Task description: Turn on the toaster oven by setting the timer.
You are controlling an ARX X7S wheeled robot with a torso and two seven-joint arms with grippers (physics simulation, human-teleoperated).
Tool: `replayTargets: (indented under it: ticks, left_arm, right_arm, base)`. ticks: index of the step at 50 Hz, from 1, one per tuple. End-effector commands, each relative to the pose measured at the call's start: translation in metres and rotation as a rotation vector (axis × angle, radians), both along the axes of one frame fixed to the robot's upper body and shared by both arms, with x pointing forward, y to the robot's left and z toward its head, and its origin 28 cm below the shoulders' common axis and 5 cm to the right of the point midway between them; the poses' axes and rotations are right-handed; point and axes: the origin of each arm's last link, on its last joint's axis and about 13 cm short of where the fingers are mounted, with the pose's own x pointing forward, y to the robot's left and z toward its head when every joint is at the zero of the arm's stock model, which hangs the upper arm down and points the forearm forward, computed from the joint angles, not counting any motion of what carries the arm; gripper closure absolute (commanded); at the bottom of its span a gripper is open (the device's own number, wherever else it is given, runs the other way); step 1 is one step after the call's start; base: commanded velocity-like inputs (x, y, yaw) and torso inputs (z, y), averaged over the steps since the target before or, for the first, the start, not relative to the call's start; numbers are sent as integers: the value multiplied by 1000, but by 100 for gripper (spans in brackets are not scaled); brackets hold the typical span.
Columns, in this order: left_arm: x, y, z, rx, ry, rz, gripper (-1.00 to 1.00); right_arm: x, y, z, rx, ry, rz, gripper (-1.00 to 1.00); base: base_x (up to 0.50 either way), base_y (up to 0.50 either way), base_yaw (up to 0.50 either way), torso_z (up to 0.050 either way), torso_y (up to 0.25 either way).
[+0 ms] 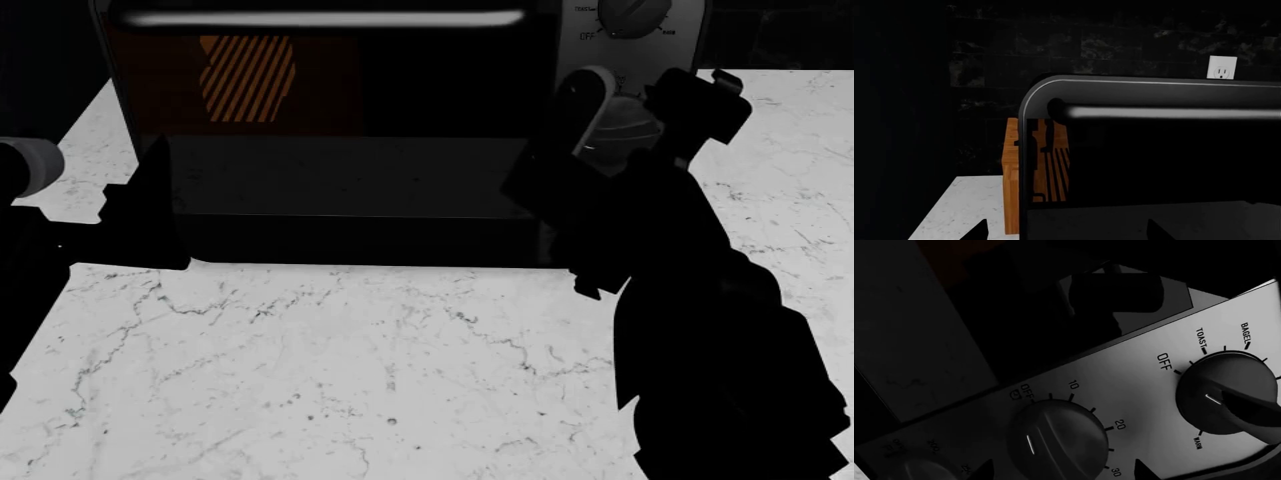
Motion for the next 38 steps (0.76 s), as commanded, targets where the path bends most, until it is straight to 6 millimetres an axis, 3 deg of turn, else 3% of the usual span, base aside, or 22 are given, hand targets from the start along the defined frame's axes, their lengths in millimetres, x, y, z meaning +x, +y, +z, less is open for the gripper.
replayTargets:
  ticks: [1, 7, 8, 24, 31, 38]
  left_arm:
    - [0, 0, 0, 2, 1, 1, -100]
    - [0, 0, 0, 2, 1, 0, -100]
    - [0, -1, 0, 2, 1, -1, -100]
    - [1, 1, 0, 0, 1, 1, -100]
    - [-1, 2, 1, -2, -2, 5, -100]
    - [-1, 1, 1, 0, -2, 2, -100]
  right_arm:
    - [4, 0, 0, -10, 5, 1, -100]
    - [4, 0, 1, -10, 8, 5, -100]
    - [4, 0, 1, -11, 7, 6, 100]
    - [3, 0, 4, -4, -3, 7, 100]
    - [3, 2, 11, 249, -72, -19, 100]
    - [2, 3, 13, 335, -103, -26, 100]
  base:
    - [0, 0, 0, 0, 0]
    - [0, 0, 0, 0, 0]
    - [0, 0, 0, 0, 0]
    - [1, 0, 1, 0, 0]
    - [0, 0, 0, 0, 0]
    - [2, 0, 2, 0, 2]
